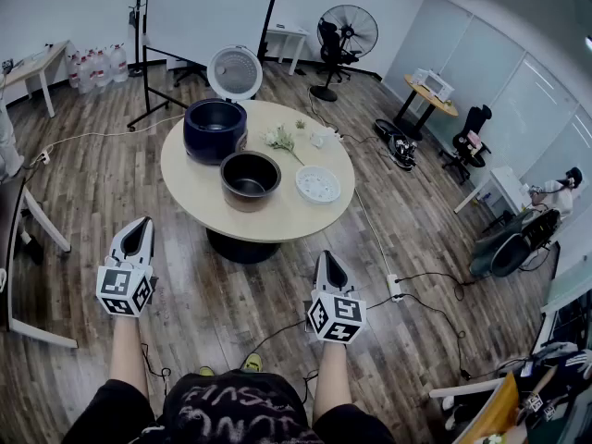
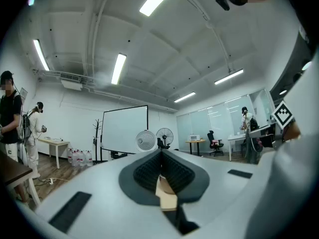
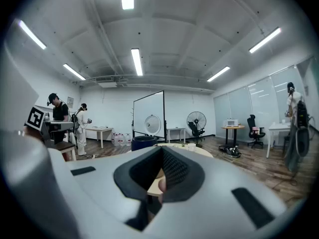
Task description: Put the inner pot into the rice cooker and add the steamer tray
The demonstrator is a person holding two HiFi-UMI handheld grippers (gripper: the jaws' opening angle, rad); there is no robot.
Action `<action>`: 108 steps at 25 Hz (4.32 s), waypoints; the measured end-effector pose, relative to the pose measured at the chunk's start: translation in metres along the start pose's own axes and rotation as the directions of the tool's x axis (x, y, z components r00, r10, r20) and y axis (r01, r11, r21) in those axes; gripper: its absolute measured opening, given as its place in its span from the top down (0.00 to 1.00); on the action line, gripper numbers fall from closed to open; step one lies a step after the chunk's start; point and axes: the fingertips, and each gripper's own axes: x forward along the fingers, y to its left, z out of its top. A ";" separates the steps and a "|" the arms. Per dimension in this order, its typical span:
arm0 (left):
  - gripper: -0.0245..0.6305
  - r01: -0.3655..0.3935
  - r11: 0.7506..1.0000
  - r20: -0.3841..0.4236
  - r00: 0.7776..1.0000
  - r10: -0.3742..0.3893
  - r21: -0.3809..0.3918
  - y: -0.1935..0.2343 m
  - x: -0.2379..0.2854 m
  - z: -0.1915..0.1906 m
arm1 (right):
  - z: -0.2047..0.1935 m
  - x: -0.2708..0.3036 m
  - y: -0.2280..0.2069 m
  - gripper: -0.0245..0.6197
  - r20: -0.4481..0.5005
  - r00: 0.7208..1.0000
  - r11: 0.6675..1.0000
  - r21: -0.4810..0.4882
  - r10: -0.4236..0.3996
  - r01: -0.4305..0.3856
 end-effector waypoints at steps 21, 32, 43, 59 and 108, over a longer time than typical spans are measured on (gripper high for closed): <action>0.95 0.010 1.000 -0.025 1.000 -0.009 0.023 -0.001 0.009 0.000 | 0.009 0.014 0.009 0.95 0.021 0.999 0.999 0.019 0.034 -0.034; 0.62 0.057 0.998 -0.050 0.997 -0.055 0.041 -0.021 0.015 -0.004 | 0.008 0.018 0.008 0.59 0.004 0.995 0.994 0.034 0.100 -0.100; 0.44 0.054 0.998 -0.079 0.995 -0.053 0.012 -0.033 0.030 -0.014 | -0.005 0.030 -0.002 0.35 -0.036 0.988 0.988 0.048 0.151 -0.149; 0.44 -0.005 0.999 -0.123 0.992 0.009 0.033 -0.071 0.070 -0.025 | -0.010 0.077 -0.047 0.35 -0.027 0.973 0.968 0.102 0.231 -0.227; 0.44 0.187 0.935 -0.335 0.897 -0.287 -0.300 0.045 0.402 -0.163 | -0.067 0.415 -0.028 0.35 -0.338 0.934 0.981 0.189 0.116 -0.053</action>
